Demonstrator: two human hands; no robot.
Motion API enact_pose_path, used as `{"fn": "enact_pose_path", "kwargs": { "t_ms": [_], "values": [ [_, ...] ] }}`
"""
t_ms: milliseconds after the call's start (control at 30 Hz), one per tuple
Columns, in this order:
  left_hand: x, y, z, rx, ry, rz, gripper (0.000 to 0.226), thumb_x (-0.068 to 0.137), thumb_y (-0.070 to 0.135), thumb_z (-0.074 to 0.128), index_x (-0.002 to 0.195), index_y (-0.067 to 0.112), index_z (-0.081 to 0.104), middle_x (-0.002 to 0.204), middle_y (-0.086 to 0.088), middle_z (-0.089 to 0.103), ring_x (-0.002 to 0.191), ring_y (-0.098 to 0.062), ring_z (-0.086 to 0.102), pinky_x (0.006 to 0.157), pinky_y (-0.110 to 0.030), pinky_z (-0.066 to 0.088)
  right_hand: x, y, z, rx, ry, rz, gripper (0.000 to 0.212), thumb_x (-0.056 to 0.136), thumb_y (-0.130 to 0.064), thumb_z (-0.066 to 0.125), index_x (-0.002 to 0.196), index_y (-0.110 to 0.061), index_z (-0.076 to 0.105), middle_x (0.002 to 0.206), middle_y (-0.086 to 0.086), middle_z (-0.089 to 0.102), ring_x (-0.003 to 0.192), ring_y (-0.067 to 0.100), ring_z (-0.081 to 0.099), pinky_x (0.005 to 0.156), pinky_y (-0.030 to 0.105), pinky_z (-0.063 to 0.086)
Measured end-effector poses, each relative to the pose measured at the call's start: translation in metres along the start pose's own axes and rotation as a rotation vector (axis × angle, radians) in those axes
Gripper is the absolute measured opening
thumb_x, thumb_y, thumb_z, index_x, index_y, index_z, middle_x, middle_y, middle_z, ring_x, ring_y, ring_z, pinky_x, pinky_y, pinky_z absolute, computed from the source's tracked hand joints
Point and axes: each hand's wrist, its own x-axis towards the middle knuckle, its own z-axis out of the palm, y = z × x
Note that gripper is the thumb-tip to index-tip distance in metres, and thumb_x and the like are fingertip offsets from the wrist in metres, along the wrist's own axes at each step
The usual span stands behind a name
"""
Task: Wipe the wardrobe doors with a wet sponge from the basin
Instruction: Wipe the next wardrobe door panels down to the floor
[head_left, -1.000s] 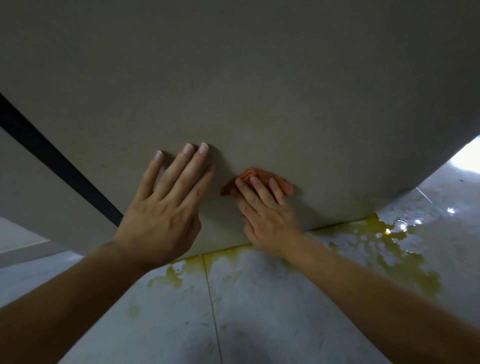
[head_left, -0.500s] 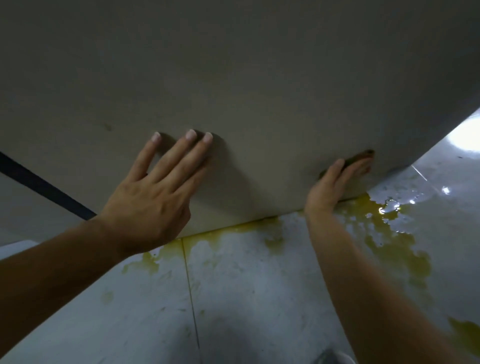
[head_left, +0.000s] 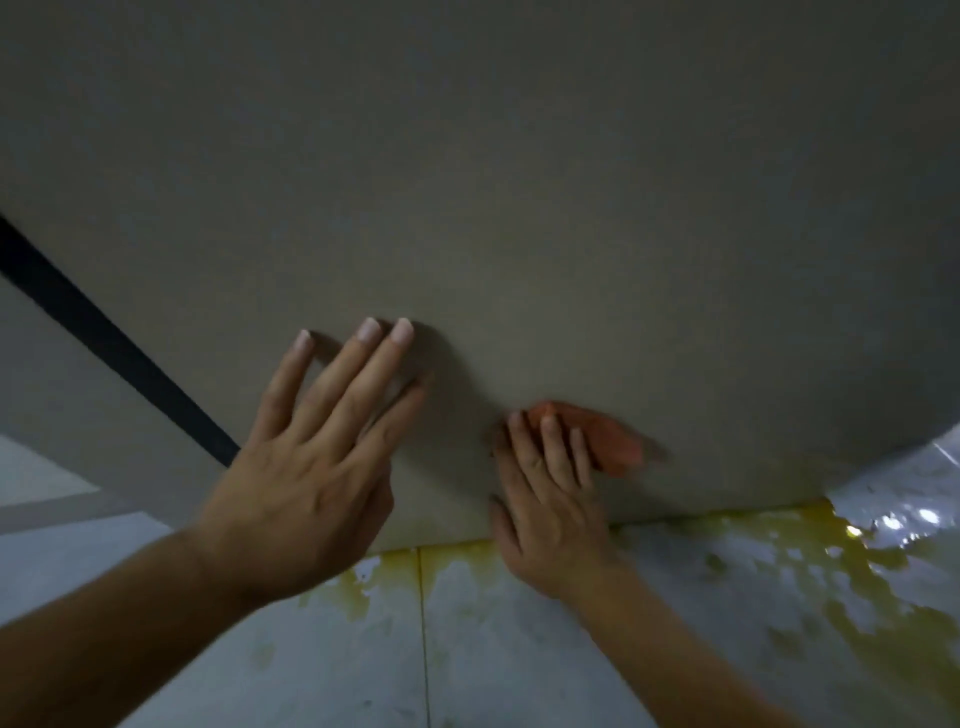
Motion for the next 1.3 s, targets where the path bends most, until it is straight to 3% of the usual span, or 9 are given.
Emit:
{"fn": "enact_pose_path", "kwargs": {
  "t_ms": [233, 367, 500, 600, 700, 867, 1000, 1200, 1300],
  "values": [
    [-0.007, -0.020, -0.027, -0.070, 0.110, -0.273, 0.085, 0.083, 0.022, 0.061, 0.157, 0.003, 0.025, 0.169, -0.020, 0.003, 0.157, -0.038, 0.005, 0.122, -0.067, 0.012, 0.142, 0.009, -0.111, 0.069, 0.298, -0.189, 0.068, 0.094, -0.022, 0.049, 0.156, -0.003, 0.026, 0.164, 0.017, 0.025, 0.157, 0.029, 0.003, 0.126, 0.049, 0.005],
    [-0.014, -0.024, -0.033, -0.150, 0.185, -0.381, 0.082, 0.082, 0.015, 0.061, 0.155, -0.002, 0.026, 0.167, -0.025, 0.011, 0.157, -0.039, 0.004, 0.124, -0.063, 0.011, 0.157, -0.033, -0.107, 0.121, 0.139, -0.287, 0.072, 0.087, -0.009, 0.057, 0.153, 0.004, 0.030, 0.162, 0.018, 0.020, 0.157, 0.032, 0.001, 0.126, 0.051, 0.004],
    [-0.021, -0.029, -0.036, -0.180, 0.177, -0.408, 0.080, 0.082, 0.014, 0.060, 0.153, -0.003, 0.027, 0.165, -0.028, 0.014, 0.156, -0.040, 0.007, 0.123, -0.064, 0.015, 0.164, -0.043, -0.111, -0.030, -0.008, -0.604, 0.061, 0.090, 0.000, 0.036, 0.152, 0.000, 0.041, 0.162, 0.017, 0.029, 0.154, 0.033, 0.023, 0.126, 0.047, 0.022],
    [-0.021, -0.026, -0.038, -0.194, 0.151, -0.416, 0.081, 0.081, 0.014, 0.063, 0.153, -0.003, 0.030, 0.166, -0.028, 0.013, 0.156, -0.042, 0.007, 0.123, -0.063, 0.015, 0.175, -0.026, -0.136, -0.185, 0.001, -0.655, 0.052, 0.096, 0.001, 0.037, 0.147, 0.001, 0.050, 0.161, 0.017, 0.033, 0.153, 0.032, 0.027, 0.120, 0.041, 0.035],
    [-0.019, -0.022, -0.037, -0.188, 0.136, -0.441, 0.080, 0.082, 0.016, 0.064, 0.152, -0.004, 0.033, 0.166, -0.028, 0.012, 0.156, -0.042, 0.007, 0.124, -0.062, 0.015, 0.184, -0.012, -0.150, -0.322, 0.035, -0.711, 0.047, 0.103, -0.003, 0.034, 0.147, -0.004, 0.051, 0.161, 0.018, 0.034, 0.151, 0.034, 0.028, 0.125, 0.047, 0.023],
    [-0.019, -0.013, -0.033, -0.202, 0.123, -0.482, 0.078, 0.083, 0.018, 0.064, 0.153, -0.002, 0.034, 0.166, -0.028, 0.012, 0.156, -0.042, 0.007, 0.122, -0.064, 0.018, 0.175, 0.009, -0.127, -0.490, 0.019, -0.801, 0.071, 0.092, -0.016, 0.060, 0.157, -0.004, 0.034, 0.166, 0.010, 0.026, 0.155, 0.027, 0.022, 0.128, 0.044, 0.015],
    [-0.027, -0.008, -0.026, -0.228, 0.155, -0.503, 0.070, 0.082, 0.013, 0.063, 0.148, 0.001, 0.042, 0.163, -0.028, 0.023, 0.153, -0.042, 0.019, 0.120, -0.062, 0.025, 0.167, -0.005, -0.102, -0.430, 0.013, -0.952, 0.048, 0.101, -0.013, 0.044, 0.148, -0.015, 0.051, 0.163, 0.005, 0.036, 0.151, 0.023, 0.033, 0.126, 0.042, 0.020],
    [-0.032, -0.005, -0.029, -0.316, 0.128, -0.634, 0.059, 0.085, 0.023, 0.055, 0.141, 0.005, 0.050, 0.151, -0.022, 0.040, 0.135, -0.043, 0.043, 0.109, -0.055, 0.038, 0.165, -0.029, -0.096, -0.289, 0.130, -0.916, 0.021, 0.100, -0.017, 0.053, 0.106, -0.020, 0.073, 0.130, 0.001, 0.068, 0.110, 0.022, 0.068, 0.084, 0.036, 0.044],
    [-0.032, -0.003, -0.042, -0.402, 0.077, -0.710, 0.058, 0.086, 0.026, 0.053, 0.141, 0.006, 0.051, 0.147, -0.017, 0.045, 0.132, -0.038, 0.045, 0.109, -0.051, 0.038, 0.171, -0.032, -0.101, -0.232, 0.110, -0.915, 0.016, 0.097, -0.009, 0.057, 0.092, -0.015, 0.071, 0.110, 0.008, 0.071, 0.080, 0.027, 0.062, 0.065, 0.038, 0.039]
  ]
}}
